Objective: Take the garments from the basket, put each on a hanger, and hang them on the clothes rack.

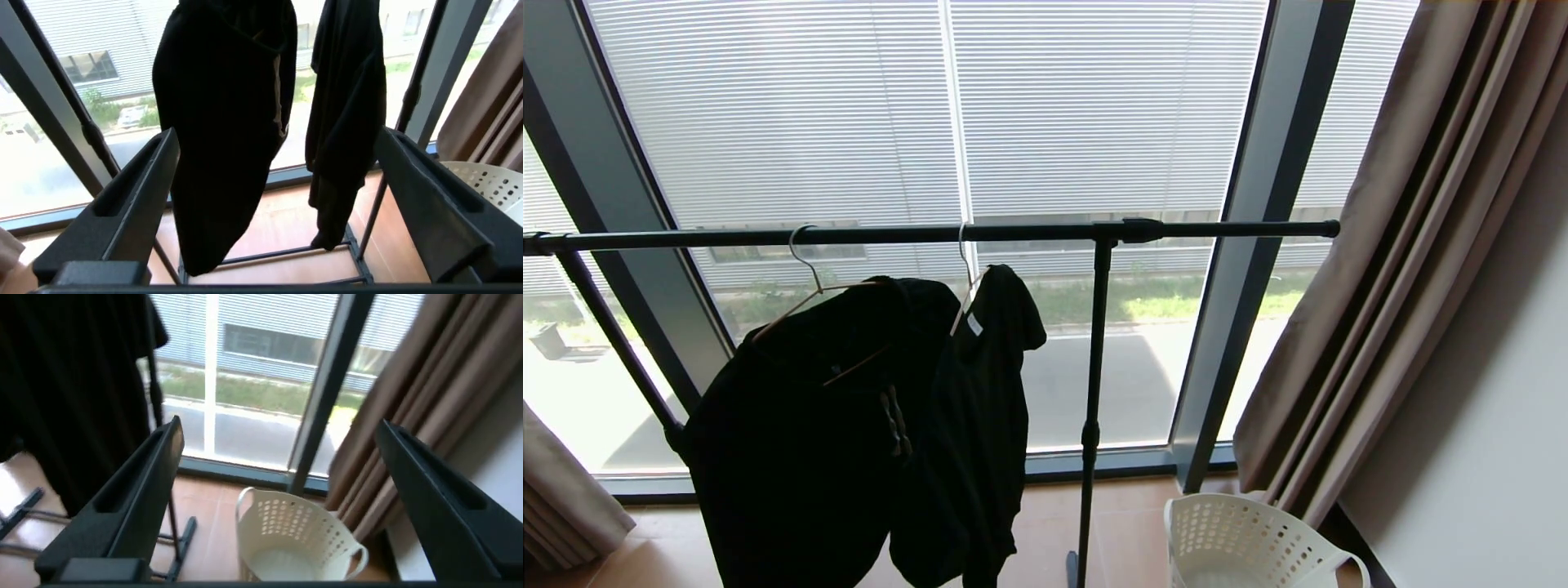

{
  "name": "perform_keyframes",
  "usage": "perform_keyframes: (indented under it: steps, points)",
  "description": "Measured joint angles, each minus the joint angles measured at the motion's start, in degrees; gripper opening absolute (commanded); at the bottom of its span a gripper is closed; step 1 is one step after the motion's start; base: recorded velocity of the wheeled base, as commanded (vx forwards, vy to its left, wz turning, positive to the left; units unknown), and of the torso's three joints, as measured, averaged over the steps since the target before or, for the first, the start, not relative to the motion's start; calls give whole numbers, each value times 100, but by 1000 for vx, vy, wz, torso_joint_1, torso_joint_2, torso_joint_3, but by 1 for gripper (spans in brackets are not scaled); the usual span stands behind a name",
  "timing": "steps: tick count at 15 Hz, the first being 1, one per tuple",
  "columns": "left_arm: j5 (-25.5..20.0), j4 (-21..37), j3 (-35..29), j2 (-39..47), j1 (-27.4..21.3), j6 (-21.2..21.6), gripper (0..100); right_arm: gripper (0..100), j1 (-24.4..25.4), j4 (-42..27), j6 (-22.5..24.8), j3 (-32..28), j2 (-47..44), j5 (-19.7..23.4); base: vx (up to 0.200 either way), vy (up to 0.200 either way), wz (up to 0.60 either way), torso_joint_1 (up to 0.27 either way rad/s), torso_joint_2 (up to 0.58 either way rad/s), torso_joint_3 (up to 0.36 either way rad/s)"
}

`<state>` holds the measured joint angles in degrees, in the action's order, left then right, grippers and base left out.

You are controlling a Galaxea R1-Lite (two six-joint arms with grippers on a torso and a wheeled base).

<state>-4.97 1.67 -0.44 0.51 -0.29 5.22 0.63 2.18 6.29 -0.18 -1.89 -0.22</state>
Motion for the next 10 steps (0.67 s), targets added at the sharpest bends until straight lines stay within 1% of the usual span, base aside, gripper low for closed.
perform_keyframes:
  steps: [1,3,4,10]
  points:
    - [0,-1,0,-11,0,-18,100,100,-33,0,-38,7,60,-40,0,0,0,0,0,0]
    - [5,-1,0,-22,5,-101,100,100,-66,-85,-408,13,132,301,0,0,0,0,0,0]
    - [7,-1,0,-24,2,-110,100,100,-74,-96,-462,13,148,339,0,0,0,0,0,0]
    - [5,-1,0,-27,5,-110,100,100,-79,-110,-466,18,165,363,0,0,0,0,0,0]
